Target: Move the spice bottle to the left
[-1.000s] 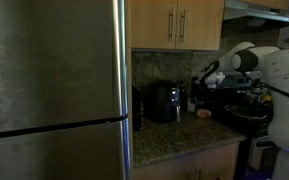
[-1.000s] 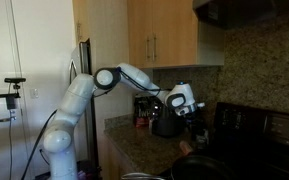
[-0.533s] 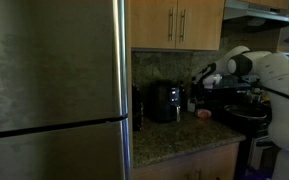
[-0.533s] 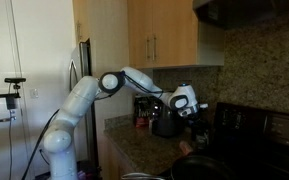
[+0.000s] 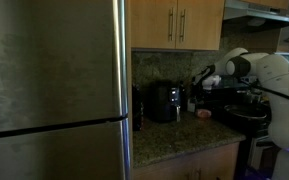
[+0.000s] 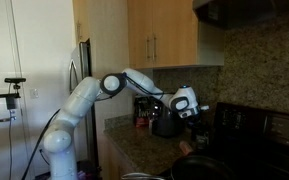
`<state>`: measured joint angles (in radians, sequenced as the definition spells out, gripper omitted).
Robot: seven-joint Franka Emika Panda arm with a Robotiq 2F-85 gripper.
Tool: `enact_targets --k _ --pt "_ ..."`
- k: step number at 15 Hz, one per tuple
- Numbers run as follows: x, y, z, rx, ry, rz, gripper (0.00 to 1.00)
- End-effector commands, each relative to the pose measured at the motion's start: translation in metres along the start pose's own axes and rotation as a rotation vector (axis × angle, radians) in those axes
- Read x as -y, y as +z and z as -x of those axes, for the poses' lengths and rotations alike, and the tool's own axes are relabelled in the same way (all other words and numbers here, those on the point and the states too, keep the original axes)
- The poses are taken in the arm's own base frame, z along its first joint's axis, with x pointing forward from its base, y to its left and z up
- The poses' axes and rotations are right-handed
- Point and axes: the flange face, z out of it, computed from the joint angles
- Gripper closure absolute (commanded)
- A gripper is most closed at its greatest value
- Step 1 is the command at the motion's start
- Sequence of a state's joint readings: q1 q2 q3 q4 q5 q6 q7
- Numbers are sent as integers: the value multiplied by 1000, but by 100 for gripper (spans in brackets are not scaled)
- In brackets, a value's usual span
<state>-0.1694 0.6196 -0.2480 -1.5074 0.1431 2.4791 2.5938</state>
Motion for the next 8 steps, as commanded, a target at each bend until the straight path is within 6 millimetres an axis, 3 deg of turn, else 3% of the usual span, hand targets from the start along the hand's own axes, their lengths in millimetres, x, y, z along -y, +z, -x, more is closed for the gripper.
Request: enact_targets --k 1,8 --pt "4 7 6 32 34 -15 34" --pt "6 6 10 70 45 -41 84"
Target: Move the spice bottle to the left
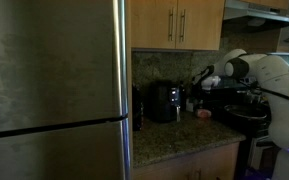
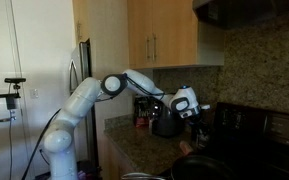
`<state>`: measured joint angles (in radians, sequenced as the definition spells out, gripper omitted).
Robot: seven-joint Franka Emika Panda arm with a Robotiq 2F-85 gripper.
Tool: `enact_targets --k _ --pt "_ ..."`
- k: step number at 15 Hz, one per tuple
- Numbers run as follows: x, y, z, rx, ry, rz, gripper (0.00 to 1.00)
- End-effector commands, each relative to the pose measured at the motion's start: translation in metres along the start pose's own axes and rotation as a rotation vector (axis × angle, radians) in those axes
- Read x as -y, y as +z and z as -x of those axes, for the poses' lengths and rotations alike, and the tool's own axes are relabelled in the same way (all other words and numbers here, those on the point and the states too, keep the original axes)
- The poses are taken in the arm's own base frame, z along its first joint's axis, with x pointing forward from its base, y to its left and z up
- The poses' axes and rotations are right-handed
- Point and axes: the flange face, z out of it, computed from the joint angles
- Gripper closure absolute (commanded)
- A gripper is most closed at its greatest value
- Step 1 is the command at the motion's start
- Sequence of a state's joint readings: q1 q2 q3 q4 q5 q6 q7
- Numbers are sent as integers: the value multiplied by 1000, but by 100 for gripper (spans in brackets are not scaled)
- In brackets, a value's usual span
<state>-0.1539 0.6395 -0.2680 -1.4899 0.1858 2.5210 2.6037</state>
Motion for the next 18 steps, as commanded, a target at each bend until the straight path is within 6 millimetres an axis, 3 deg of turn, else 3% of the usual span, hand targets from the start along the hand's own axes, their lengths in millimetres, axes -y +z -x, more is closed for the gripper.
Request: enact_targets --k 1,2,4,12,18 --pt "4 5 4 20 6 -31 90" --pt "4 6 2 -4 -11 -39 47" --pt "3 4 -1 -23 -27 -47 51" --pt "8 -11 2 30 -32 -50 1" --pt "49 -17 7 72 135 -2 0"
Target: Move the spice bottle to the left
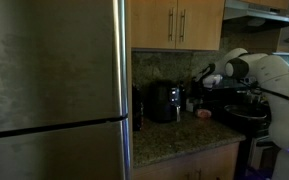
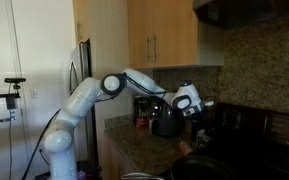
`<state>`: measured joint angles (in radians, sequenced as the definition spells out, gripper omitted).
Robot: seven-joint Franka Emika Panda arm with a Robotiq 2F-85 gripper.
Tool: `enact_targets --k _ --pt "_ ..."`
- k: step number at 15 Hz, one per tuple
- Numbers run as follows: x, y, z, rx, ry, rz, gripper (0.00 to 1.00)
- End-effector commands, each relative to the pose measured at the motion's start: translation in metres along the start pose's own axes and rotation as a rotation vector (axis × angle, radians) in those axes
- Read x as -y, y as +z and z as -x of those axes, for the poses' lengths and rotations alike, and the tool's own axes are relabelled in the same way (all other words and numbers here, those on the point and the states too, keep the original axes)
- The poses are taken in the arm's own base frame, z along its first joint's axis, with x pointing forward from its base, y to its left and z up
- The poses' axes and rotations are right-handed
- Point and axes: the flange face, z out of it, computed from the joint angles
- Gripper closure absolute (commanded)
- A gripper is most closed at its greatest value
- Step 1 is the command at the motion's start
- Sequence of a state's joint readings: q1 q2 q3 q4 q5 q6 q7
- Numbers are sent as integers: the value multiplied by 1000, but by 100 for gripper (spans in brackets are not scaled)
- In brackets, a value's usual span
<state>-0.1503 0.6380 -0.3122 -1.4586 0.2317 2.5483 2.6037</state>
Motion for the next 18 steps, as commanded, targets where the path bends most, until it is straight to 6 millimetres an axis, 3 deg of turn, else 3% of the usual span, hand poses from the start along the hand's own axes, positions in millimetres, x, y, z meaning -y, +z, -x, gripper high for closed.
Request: enact_targets --k 1,8,17,18 --pt "28 5 2 17 117 57 0" --pt "49 22 5 19 266 268 0" --pt "46 45 18 33 280 320 0" --pt "45 47 19 34 276 314 25"
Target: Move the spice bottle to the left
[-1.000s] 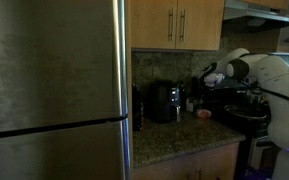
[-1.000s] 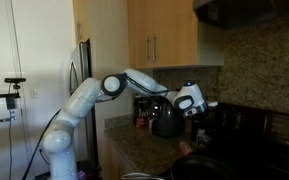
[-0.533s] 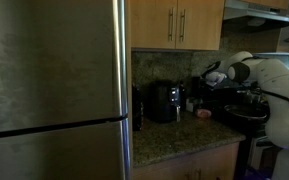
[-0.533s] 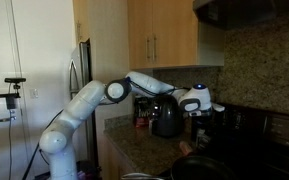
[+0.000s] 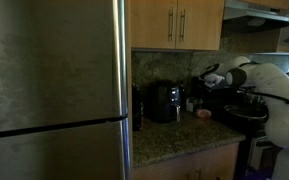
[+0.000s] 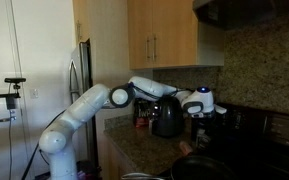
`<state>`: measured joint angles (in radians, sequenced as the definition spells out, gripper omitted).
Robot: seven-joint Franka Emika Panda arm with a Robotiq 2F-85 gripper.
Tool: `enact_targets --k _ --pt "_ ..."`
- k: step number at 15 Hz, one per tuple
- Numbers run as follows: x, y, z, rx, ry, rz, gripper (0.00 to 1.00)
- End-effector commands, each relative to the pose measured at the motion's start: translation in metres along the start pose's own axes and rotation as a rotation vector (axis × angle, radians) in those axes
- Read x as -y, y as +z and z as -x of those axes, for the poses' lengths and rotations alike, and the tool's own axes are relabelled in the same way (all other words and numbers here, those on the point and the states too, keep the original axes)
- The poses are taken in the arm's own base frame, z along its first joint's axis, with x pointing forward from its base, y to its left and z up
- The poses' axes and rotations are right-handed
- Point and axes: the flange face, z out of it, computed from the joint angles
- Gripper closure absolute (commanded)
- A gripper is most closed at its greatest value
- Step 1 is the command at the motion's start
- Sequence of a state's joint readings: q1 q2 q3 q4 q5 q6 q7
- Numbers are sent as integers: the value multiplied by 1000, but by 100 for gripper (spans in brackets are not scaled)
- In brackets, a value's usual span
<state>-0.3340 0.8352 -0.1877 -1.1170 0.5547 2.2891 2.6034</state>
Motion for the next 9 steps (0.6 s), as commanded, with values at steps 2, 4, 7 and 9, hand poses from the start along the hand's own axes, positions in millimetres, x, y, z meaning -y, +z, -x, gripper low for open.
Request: enact_targets --k 2,4,7,9 --pt "2 6 11 19 -15 7 34" --pt "1 4 14 30 -27 -1 47" --pt "-1 1 17 37 -38 -10 67" --pt "-1 0 15 25 -43 -15 67"
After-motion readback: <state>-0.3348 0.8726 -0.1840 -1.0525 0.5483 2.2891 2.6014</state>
